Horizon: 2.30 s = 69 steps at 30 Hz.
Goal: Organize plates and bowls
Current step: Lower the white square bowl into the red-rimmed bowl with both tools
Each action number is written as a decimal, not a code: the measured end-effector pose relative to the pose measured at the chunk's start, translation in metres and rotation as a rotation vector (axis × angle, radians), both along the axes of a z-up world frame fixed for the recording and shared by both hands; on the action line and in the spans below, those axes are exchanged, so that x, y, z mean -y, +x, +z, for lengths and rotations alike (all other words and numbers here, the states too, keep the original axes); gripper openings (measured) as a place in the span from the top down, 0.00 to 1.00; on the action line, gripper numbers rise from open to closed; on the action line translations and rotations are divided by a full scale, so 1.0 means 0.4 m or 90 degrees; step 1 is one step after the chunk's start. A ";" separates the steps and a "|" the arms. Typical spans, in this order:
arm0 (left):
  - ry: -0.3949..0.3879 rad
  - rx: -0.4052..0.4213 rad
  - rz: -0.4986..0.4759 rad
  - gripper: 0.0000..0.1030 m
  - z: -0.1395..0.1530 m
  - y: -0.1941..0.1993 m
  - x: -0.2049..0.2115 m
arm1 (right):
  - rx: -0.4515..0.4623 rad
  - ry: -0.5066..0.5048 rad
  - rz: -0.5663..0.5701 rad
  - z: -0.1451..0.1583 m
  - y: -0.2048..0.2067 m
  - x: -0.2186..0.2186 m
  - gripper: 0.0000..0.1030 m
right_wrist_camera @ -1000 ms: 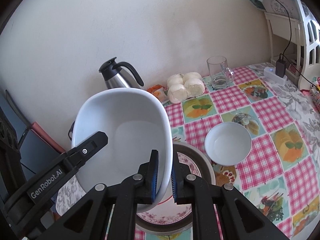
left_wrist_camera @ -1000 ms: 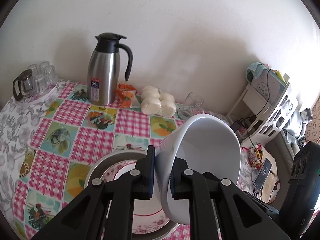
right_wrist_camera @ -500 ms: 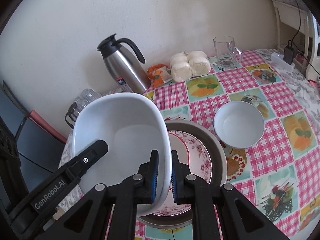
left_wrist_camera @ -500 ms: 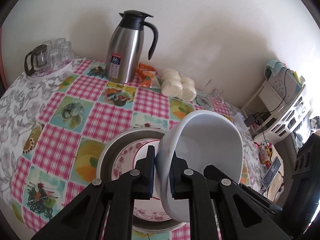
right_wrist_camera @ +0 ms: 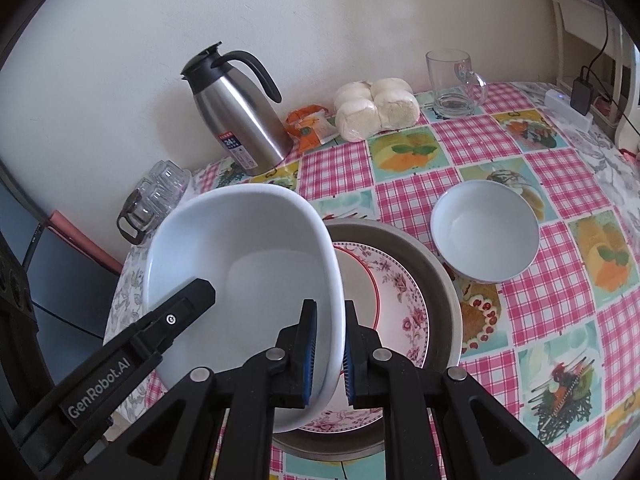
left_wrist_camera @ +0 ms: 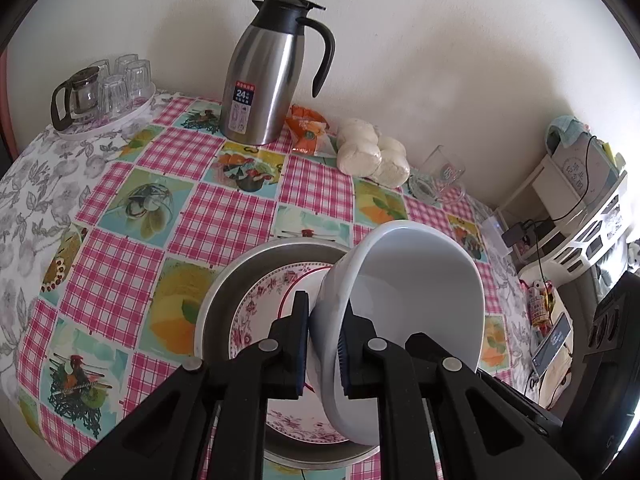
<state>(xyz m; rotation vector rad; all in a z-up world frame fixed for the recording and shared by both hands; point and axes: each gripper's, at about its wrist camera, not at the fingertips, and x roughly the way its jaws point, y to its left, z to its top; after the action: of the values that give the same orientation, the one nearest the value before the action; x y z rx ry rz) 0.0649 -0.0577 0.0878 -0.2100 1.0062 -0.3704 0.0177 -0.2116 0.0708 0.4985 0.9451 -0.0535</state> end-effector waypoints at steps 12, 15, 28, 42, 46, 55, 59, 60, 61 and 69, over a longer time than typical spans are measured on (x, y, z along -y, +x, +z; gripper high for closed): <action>-0.001 -0.033 0.006 0.88 -0.034 0.017 0.003 | -0.035 0.005 -0.004 -0.041 0.016 0.000 0.87; -0.003 -0.038 0.005 0.88 -0.040 0.020 0.005 | -0.039 0.006 -0.008 -0.044 0.017 0.001 0.85; -0.001 -0.058 0.009 0.88 -0.061 0.031 0.010 | -0.045 0.001 -0.016 -0.050 0.024 0.008 0.85; 0.019 -0.073 0.006 0.88 -0.084 0.040 0.025 | -0.063 0.000 -0.023 -0.079 0.036 0.016 0.85; 0.021 -0.071 0.005 0.88 -0.085 0.041 0.026 | -0.063 -0.002 -0.023 -0.079 0.036 0.016 0.85; 0.025 -0.079 0.001 0.82 -0.082 0.040 0.028 | -0.067 -0.003 -0.022 -0.081 0.039 0.014 0.85; 0.027 -0.084 0.001 0.82 -0.080 0.040 0.029 | -0.071 -0.003 -0.021 -0.082 0.039 0.013 0.85; 0.026 -0.085 0.001 0.82 -0.080 0.040 0.027 | -0.073 -0.002 -0.022 -0.082 0.039 0.013 0.85; 0.026 -0.085 0.001 0.82 -0.080 0.040 0.026 | -0.074 -0.001 -0.022 -0.082 0.039 0.013 0.85; 0.023 -0.072 0.009 0.77 -0.062 0.037 0.014 | -0.072 -0.005 -0.026 -0.075 0.035 0.014 0.78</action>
<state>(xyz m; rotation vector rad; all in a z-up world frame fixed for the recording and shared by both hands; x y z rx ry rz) 0.0798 -0.0633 0.0629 -0.2072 1.1213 -0.3294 0.0318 -0.2172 0.0410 0.5112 1.0458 -0.1231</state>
